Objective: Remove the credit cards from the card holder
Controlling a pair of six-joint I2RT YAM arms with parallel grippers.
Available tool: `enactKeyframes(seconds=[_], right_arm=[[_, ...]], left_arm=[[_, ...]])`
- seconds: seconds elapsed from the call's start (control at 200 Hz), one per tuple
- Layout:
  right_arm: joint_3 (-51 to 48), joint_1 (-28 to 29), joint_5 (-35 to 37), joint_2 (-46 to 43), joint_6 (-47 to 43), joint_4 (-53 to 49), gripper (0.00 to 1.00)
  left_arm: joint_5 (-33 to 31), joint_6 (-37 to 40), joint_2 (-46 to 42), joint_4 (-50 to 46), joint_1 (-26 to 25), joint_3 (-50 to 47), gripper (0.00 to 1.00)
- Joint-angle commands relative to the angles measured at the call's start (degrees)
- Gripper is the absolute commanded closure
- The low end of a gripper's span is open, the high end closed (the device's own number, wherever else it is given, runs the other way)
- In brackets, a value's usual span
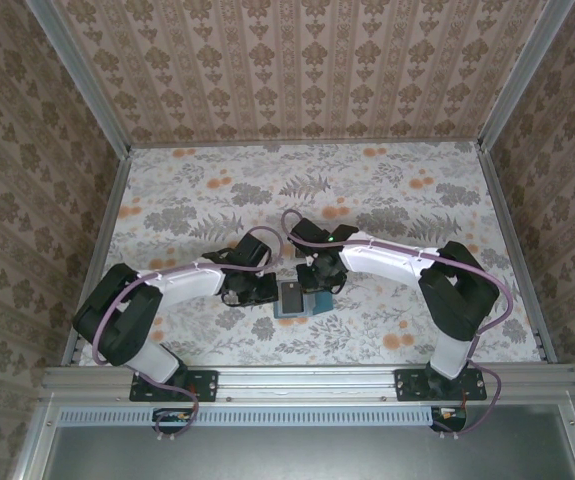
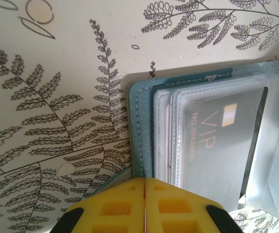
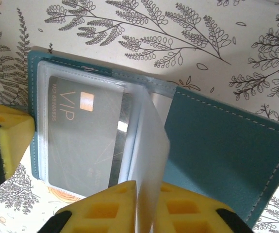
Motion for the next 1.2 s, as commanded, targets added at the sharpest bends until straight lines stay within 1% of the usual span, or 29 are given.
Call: enactKeyframes(seconds=[0.0, 0.09, 0.145, 0.295, 0.36, 0.455, 0.59, 0.81, 0.96, 1.195], right_arm=[[-0.9, 0.2, 3.7, -1.9, -0.2, -3.5, 0.78], [-0.9, 0.2, 6.0, -1.7, -0.7, -4.8, 0.72], [-0.9, 0.2, 7.9, -1.5, -1.0, -5.8, 0.66], [-1.5, 0.2, 11.7, -1.1, -1.8, -7.2, 0.55], [-2.0, 0.2, 12.8, -0.5, -2.0, -7.1, 0.52], [-2.7, 0.2, 13.4, 0.7, -2.2, -6.6, 0.49], [-3.2, 0.2, 13.2, 1.4, -2.1, -6.5, 0.49], [-2.7, 0.2, 12.6, -0.4, -2.4, -7.0, 0.51], [-2.3, 0.2, 10.8, -2.6, -2.1, -6.9, 0.52], [-0.9, 0.2, 8.9, -5.4, -1.6, -7.2, 0.55]], left_arm=[[-0.5, 1.5, -0.5, -2.8, 0.2, 1.0, 0.91], [-0.9, 1.5, -1.4, -3.6, 0.2, 0.9, 0.91], [-0.9, 1.5, -2.0, -4.0, 0.3, 1.0, 0.90], [-1.3, 1.6, -3.4, -5.5, 0.1, 1.9, 0.90], [-1.3, 1.6, -3.8, -6.0, -0.2, 2.7, 0.90], [-1.4, 1.6, -3.8, -6.6, -0.7, 3.9, 0.90], [-1.3, 1.2, -2.9, -6.4, -2.0, 5.6, 0.90], [-0.1, 0.2, 0.6, -3.9, -3.8, 7.3, 0.90], [0.5, 0.0, 2.5, -2.6, -4.3, 7.6, 0.90], [0.5, -0.1, 3.1, -1.8, -4.3, 6.7, 0.90]])
